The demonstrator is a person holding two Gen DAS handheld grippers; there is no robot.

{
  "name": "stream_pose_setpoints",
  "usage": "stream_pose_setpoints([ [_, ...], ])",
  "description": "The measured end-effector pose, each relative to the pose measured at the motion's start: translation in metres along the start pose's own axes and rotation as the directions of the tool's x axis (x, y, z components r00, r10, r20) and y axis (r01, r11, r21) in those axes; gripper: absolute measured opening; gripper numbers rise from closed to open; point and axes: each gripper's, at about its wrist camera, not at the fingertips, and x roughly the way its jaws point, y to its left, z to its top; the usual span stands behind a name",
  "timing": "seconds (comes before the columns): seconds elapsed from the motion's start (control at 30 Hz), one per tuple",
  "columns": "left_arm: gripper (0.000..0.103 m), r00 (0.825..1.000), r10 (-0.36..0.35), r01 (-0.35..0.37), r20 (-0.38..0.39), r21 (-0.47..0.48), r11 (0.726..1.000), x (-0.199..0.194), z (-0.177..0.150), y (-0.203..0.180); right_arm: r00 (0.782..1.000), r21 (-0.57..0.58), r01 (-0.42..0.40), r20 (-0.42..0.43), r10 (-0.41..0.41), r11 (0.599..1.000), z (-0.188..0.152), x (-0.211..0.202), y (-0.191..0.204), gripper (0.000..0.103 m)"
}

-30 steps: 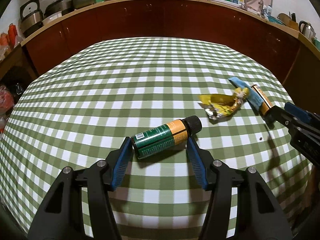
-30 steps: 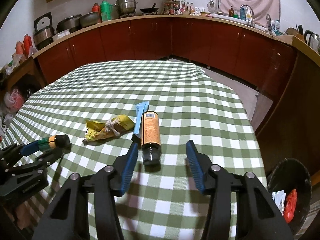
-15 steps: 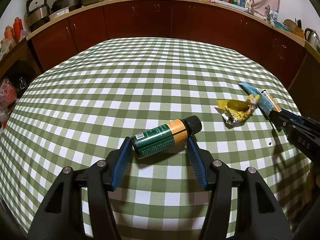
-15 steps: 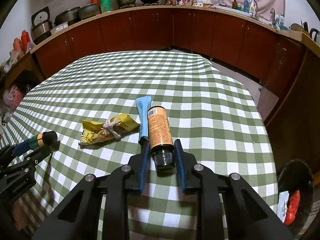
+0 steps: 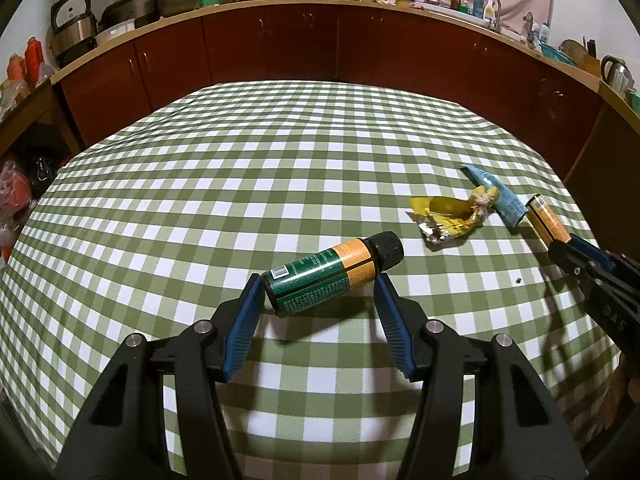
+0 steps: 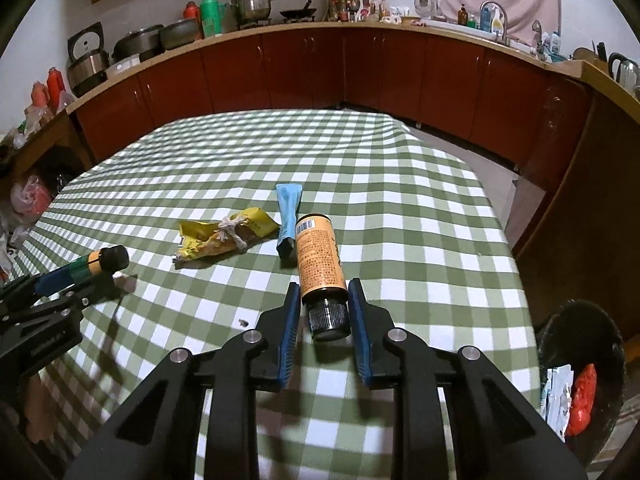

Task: Collect trash
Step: 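Grasp the brown bottle with the right tool while the left tool grasps the spray can, then carry the spray can and brown bottle over the black bin with both tools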

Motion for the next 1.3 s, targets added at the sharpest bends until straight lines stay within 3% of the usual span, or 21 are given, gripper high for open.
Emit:
stream_pose_setpoints([
  [0.37, 0.055, 0.998, -0.045, 0.044, 0.043, 0.031, 0.999, -0.027, -0.001, -0.03, 0.997, 0.035, 0.024, 0.067, -0.026, 0.999, -0.016, -0.041, -0.018, 0.025],
  [0.67, 0.055, 0.989, -0.129, 0.121, 0.075, 0.099, 0.988, -0.049, 0.002, -0.081, 0.99, 0.101, 0.085, 0.107, -0.095, 0.991, -0.031, -0.071, -0.054, 0.025],
  [1.3, 0.055, 0.939, -0.339, 0.309, 0.053, 0.298, 0.903, -0.065, -0.008, -0.25, 0.938, 0.281, 0.281, 0.125, -0.325, 0.918, -0.073, -0.13, -0.172, 0.025],
])
